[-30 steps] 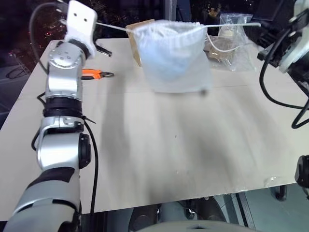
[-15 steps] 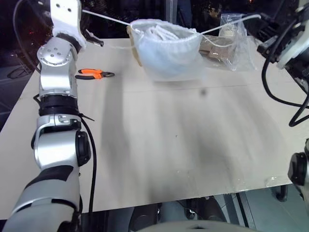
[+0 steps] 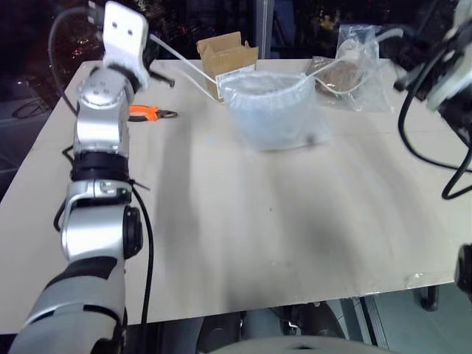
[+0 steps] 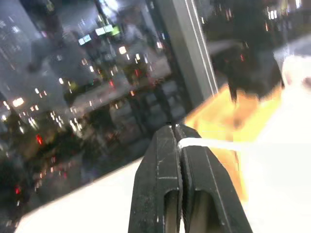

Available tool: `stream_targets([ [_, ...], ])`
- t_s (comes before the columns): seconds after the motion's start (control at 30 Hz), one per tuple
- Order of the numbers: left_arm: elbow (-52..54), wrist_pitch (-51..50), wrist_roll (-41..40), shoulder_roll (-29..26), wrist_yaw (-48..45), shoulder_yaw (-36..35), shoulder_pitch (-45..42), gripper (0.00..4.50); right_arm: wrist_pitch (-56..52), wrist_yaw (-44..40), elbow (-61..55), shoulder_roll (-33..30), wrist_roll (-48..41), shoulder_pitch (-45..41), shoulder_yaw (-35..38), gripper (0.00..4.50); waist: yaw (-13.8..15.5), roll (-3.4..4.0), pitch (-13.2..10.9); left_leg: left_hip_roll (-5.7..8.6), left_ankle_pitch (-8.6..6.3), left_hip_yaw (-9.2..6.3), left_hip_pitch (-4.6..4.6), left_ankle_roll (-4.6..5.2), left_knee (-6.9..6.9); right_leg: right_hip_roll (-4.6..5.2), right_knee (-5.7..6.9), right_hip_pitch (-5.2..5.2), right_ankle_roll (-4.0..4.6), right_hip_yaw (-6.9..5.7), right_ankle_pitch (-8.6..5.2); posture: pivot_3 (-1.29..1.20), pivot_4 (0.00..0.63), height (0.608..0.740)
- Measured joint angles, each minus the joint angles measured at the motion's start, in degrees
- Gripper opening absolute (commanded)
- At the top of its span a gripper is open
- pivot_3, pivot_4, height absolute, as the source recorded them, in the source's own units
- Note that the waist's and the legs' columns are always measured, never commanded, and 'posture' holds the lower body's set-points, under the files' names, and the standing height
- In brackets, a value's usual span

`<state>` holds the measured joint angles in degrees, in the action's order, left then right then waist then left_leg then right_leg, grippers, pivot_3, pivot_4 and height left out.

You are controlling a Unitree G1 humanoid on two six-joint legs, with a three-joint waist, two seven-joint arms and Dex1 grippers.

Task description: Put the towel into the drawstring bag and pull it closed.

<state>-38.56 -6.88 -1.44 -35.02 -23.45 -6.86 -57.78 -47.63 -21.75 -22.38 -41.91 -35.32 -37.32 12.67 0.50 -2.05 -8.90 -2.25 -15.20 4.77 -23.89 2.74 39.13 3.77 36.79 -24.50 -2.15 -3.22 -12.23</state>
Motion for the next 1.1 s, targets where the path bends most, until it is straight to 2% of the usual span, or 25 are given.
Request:
stream_targets([
  [0.07,0.39,-1.57,-0.62,1.00,0.13,-0.08,0.41,0.05,-1.58,0.80,0.98,1.25,-1.43,-1.49,0.08,0.00,-0.24,0.22,-0.31,0.06,0.12,0.06,-0.65,0.14,0.23,0.02,0.21,-0.72,-0.07,0.21,0.18,0.00,0.150,0.740],
  [0.1,2.00,-1.56,-0.63,1.00,-0.01,0.20,0.40,0.05,-1.28,0.76,0.08,-0.09,-1.22,-2.71,0.11,0.00,-0.24,0.21,-0.31,0.06,0.17,0.02,-0.82,0.12,0.28,-0.01,0.22,-0.85,-0.08,0.18,0.36,0.00,0.150,0.740],
  [0.17,3.60,-1.19,-0.43,0.25,-0.06,0.20,0.39,0.05,-0.32,0.65,-0.89,-2.91,0.24,-2.82,0.94,0.00,-0.05,0.19,-0.24,0.05,0.17,0.06,-0.61,0.12,0.25,-0.02,0.11,-0.64,-0.09,0.09,0.35,0.00,0.150,0.740],
  [0.23,3.04,-0.40,0.21,-1.40,0.61,0.15,0.69,0.05,1.91,0.89,0.16,-6.45,4.89,1.43,1.22,0.00,0.17,0.15,-0.16,0.05,0.16,0.23,-0.45,0.12,0.17,-0.02,-0.01,-0.44,-0.09,0.06,0.34,0.00,0.150,0.740],
  [0.37,-5.43,-0.25,0.07,-4.62,4.05,-1.75,0.98,0.05,5.76,5.66,12.66,-7.78,13.61,8.23,2.12,0.00,0.21,0.17,-0.17,0.08,0.15,0.44,-0.26,0.14,0.16,0.06,0.03,-0.32,-0.10,0.17,0.34,0.00,0.150,0.740],
  [0.57,-14.66,0.04,-3.06,-4.77,8.34,-4.07,0.63,0.05,14.65,10.09,23.43,-9.94,18.31,7.68,5.58,0.00,0.16,0.22,-0.21,0.05,0.17,0.47,-0.19,0.13,0.15,0.02,0.05,-0.31,-0.10,0.17,0.34,0.00,0.150,0.740],
  [0.77,-16.44,3.39,-4.50,-4.93,10.81,-4.19,-2.96,0.05,20.65,10.43,26.58,-10.33,20.41,4.96,5.52,0.00,0.11,0.22,-0.21,0.05,0.17,0.61,-0.18,0.13,0.12,0.03,0.01,-0.32,-0.10,0.25,0.34,0.00,0.150,0.740],
  [0.87,-16.28,5.60,-4.93,-5.50,11.37,-4.25,-3.21,0.05,23.46,10.41,27.29,-10.44,20.47,2.93,5.52,0.00,-0.08,0.22,-0.21,0.04,0.17,0.72,-0.12,0.13,0.10,0.04,0.01,-0.32,-0.11,0.34,0.34,0.00,0.150,0.740],
  [0.97,-15.03,8.71,-7.31,-5.68,11.21,-7.19,-2.78,0.05,23.29,7.01,25.13,-9.57,15.70,2.36,8.23,0.00,-0.16,0.21,-0.22,0.01,0.17,0.71,-0.10,0.13,0.08,0.03,0.01,-0.31,-0.11,0.33,0.34,0.00,0.150,0.740],
  [1.03,-11.03,7.70,-10.04,-5.86,8.50,-9.20,-0.75,0.05,20.01,1.85,20.65,-9.45,9.86,6.78,11.73,0.00,-0.08,0.22,-0.20,-0.01,0.16,0.70,-0.02,0.12,0.01,0.03,-0.03,-0.19,-0.11,0.30,0.34,0.00,0.150,0.740],
  [1.1,-3.24,4.92,-12.89,-5.22,2.27,-9.32,6.79,0.05,15.97,-4.79,13.11,-9.53,4.14,16.37,13.36,0.00,0.22,0.50,0.13,-0.03,0.14,0.71,0.20,0.13,-0.02,0.06,-0.03,0.12,-0.25,0.29,0.23,0.00,0.150,0.740],
])
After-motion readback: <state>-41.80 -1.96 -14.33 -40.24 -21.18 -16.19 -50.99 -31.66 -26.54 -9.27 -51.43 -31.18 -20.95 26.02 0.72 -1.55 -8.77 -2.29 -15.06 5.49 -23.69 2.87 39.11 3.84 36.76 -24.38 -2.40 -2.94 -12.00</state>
